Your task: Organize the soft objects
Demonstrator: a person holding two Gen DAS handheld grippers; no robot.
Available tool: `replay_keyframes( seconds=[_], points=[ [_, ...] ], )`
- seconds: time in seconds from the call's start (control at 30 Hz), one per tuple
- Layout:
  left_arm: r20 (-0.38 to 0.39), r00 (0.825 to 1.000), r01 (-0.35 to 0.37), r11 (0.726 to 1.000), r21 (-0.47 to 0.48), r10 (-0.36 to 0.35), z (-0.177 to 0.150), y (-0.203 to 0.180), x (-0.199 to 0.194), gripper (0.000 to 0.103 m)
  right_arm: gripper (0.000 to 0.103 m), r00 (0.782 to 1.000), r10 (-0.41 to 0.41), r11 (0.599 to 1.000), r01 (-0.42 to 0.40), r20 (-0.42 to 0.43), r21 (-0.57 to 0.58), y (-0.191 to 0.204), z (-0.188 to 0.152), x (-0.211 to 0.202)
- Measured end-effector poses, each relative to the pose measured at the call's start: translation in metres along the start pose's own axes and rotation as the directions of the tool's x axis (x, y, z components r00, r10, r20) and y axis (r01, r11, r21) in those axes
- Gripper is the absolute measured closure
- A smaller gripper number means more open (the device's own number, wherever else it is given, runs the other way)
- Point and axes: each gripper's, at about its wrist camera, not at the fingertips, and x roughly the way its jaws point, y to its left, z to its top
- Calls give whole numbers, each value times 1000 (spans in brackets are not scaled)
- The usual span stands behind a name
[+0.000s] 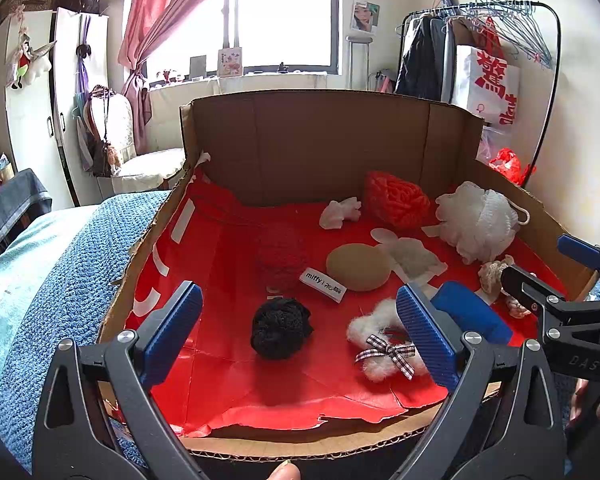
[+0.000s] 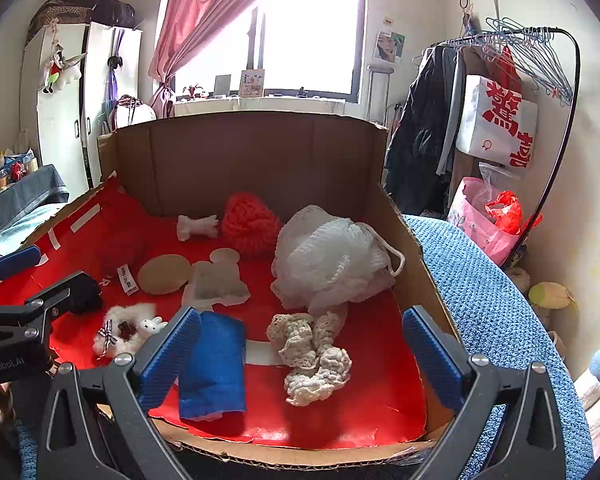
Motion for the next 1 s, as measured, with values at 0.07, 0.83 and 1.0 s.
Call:
replay_keyframes(
  seconds=[0.07, 0.83, 1.0],
  points=[
    [0, 1000, -1, 1000, 0, 1, 0, 0, 0, 4, 0, 1000, 0, 1000, 0, 0, 0, 0, 0, 0],
    [33, 999, 28, 1000, 9, -29, 2, -5, -94, 4, 0, 997, 60, 998, -62, 50, 32, -4, -8, -113],
    [-50, 998, 35, 999, -15, -36, -24, -5, -102, 4, 0, 995, 71, 997, -69, -64, 43, 2, -44, -109]
  ],
)
